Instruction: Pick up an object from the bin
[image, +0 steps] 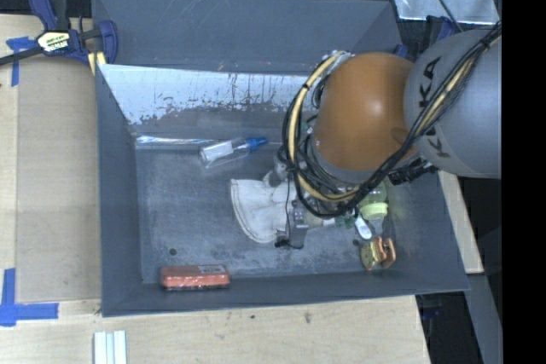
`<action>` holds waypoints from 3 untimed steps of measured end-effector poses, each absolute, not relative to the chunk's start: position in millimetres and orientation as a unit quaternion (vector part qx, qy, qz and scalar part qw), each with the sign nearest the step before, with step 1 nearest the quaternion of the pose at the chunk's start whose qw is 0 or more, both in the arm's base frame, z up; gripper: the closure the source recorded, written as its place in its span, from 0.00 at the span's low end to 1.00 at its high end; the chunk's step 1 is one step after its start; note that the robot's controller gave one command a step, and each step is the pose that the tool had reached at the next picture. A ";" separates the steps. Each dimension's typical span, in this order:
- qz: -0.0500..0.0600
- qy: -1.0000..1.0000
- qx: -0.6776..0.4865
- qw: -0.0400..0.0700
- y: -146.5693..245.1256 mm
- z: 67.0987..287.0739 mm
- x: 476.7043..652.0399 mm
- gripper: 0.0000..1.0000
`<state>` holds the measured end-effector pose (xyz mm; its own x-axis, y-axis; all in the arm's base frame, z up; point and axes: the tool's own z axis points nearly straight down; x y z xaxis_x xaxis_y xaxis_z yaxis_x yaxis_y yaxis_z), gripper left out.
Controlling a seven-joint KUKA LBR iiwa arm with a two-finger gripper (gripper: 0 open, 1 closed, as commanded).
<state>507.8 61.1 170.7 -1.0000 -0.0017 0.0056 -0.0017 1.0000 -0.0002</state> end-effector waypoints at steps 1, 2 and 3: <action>0.000 -1.000 0.000 -0.001 61.0 175.0 509.7 0.00; 0.000 -1.000 -0.001 -0.002 60.6 173.7 510.5 0.00; -0.001 -1.000 0.014 0.002 13.1 143.5 527.2 0.00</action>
Offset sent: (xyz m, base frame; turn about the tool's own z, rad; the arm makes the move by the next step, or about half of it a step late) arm 0.0234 -0.0295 -0.0958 0.0358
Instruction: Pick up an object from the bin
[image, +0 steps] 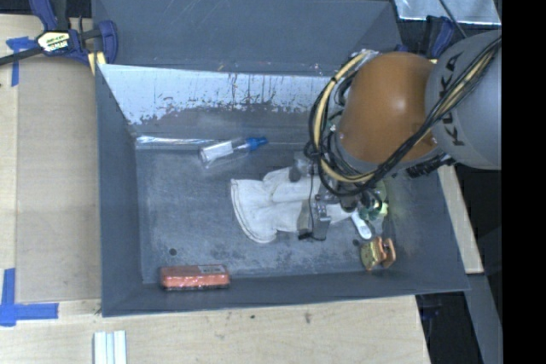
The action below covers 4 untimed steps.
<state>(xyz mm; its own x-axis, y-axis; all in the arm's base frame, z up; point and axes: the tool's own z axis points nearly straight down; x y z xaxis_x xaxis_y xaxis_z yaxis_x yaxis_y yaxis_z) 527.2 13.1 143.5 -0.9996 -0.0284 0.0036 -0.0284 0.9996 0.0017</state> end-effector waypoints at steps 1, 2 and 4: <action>0.002 -1.000 0.024 -0.007 -7.6 109.0 557.8 0.00; -0.001 -1.000 0.005 -0.005 -1.9 74.6 577.6 1.00; 0.000 -1.000 0.018 -0.002 -5.6 206.9 580.9 1.00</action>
Offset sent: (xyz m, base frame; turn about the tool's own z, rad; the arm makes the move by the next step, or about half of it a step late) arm 0.0470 -0.0150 -0.0735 0.0178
